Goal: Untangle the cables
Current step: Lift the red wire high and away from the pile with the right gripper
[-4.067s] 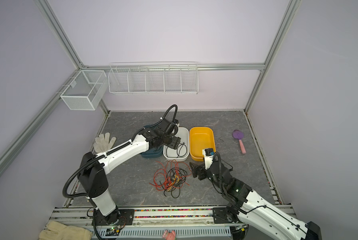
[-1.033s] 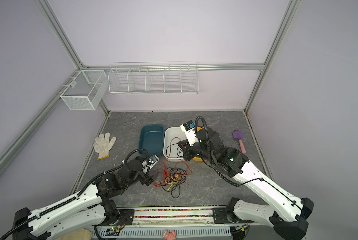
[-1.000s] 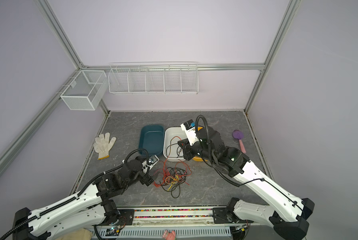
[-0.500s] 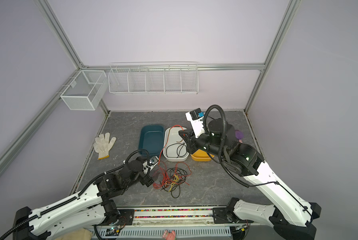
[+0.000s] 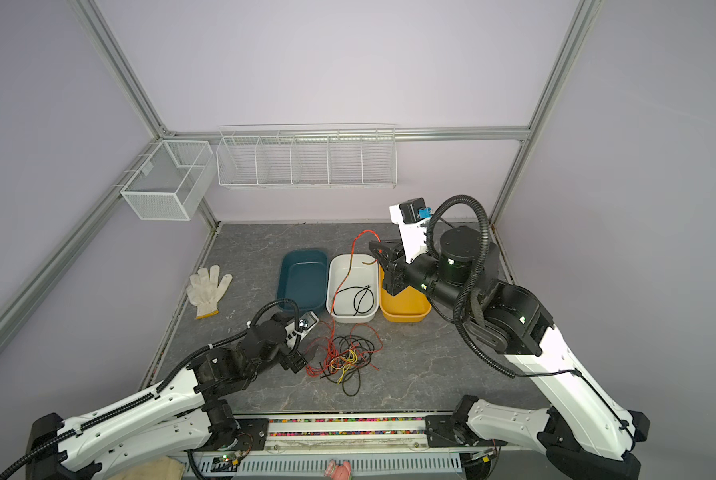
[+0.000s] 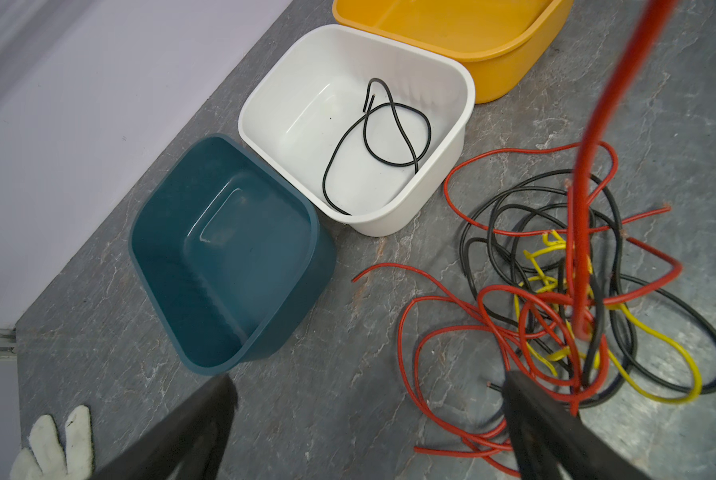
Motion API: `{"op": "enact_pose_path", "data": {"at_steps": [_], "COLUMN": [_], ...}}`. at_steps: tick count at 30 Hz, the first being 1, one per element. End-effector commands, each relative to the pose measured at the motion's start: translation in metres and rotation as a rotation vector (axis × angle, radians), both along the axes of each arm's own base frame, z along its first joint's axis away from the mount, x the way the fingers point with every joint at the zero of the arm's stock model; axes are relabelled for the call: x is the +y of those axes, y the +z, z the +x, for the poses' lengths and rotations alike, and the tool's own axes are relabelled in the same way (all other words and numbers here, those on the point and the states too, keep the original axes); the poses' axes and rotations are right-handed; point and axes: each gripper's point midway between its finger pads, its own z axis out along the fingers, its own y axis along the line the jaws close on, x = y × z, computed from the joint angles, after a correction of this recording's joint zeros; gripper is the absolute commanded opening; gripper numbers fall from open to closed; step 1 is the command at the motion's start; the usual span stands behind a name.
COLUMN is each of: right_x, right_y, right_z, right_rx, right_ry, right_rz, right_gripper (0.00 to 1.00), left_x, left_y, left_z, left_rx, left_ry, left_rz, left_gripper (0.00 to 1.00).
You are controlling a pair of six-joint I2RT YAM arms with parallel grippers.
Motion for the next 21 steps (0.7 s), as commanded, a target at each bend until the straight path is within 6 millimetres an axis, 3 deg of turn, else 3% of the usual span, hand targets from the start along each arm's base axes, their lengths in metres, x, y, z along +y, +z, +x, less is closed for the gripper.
{"op": "enact_pose_path", "data": {"at_steps": [1,13,21], "right_x": [-0.011,-0.026,-0.049], "right_y": [0.020,0.061,0.079], "right_z": [0.002,-0.005,-0.008], "right_rx": [-0.053,-0.099,-0.141], "right_ry": [-0.052,-0.080,-0.150], "right_rz": [0.027,0.122,0.140], "right_gripper": [0.07,0.06,0.07], "left_x": [0.001,0.001,0.003], "left_y": [-0.004,-0.006,-0.004], "left_z": [-0.001,-0.003,-0.001], "left_rx": [-0.010,-0.007,-0.018], "left_ry": [-0.014,-0.020,-0.009], "left_rz": [0.021,0.025,0.028], "left_gripper": [1.00,1.00,1.00]}}
